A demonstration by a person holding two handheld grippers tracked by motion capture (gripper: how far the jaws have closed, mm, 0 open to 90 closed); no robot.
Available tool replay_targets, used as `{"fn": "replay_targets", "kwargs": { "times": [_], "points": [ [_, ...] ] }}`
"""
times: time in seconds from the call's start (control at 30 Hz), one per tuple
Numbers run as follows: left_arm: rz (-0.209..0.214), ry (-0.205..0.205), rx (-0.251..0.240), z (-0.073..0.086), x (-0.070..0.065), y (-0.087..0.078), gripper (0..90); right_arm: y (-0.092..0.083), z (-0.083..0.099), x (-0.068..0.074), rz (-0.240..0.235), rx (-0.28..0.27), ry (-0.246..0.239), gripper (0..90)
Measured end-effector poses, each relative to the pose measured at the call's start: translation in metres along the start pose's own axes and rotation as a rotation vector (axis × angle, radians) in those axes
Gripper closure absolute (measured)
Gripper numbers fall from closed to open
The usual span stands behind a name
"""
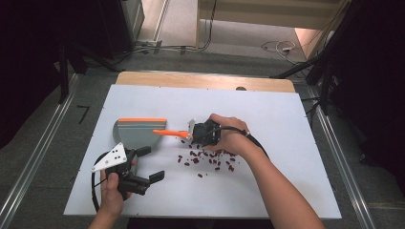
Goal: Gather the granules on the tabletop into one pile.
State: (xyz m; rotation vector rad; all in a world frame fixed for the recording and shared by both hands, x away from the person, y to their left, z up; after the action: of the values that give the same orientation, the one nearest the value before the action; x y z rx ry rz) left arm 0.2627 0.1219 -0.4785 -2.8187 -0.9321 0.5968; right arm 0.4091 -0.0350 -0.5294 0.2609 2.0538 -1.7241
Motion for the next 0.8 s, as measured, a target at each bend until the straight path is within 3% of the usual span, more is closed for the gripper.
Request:
{"fn": "replay_targets", "kwargs": {
  "times": [0.5,0.57,0.7,0.8],
  "points": [
    [-0.02,-0.001,-0.029,-0.003,0.001,-0.005,1.3,-0.016,0.008,0.033,-0.05,-0.008,-0.047,68.5],
    [-0.023,-0.001,-0.029,-0.003,0.002,-0.005,1.3,-0.018,0.007,0.03,-0.015,-0.017,-0.054,68.6],
    [-0.028,0.002,-0.031,-0.003,0.003,-0.006,1.3,-0.024,0.007,0.015,0.013,-0.067,-0.006,68.8],
    [-0.032,0.0,-0.033,-0.004,0.005,-0.007,1.3,-0.024,0.005,0.001,0.037,-0.068,0.034,68.8]
  ]
}}
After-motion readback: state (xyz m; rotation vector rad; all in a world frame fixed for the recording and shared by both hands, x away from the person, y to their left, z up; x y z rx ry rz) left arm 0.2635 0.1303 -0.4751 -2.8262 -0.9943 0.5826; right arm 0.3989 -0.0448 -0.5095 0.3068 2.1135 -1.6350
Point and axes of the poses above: each handheld gripper's, and its own axes: y roughly forward along the jaws, z roughly out of its underside, x roughly to its left, the point moved 9 cm from there along y, roughly forward along the jaws, and after that the axes turned 6 degrees about -y, right-handed, at the moved point
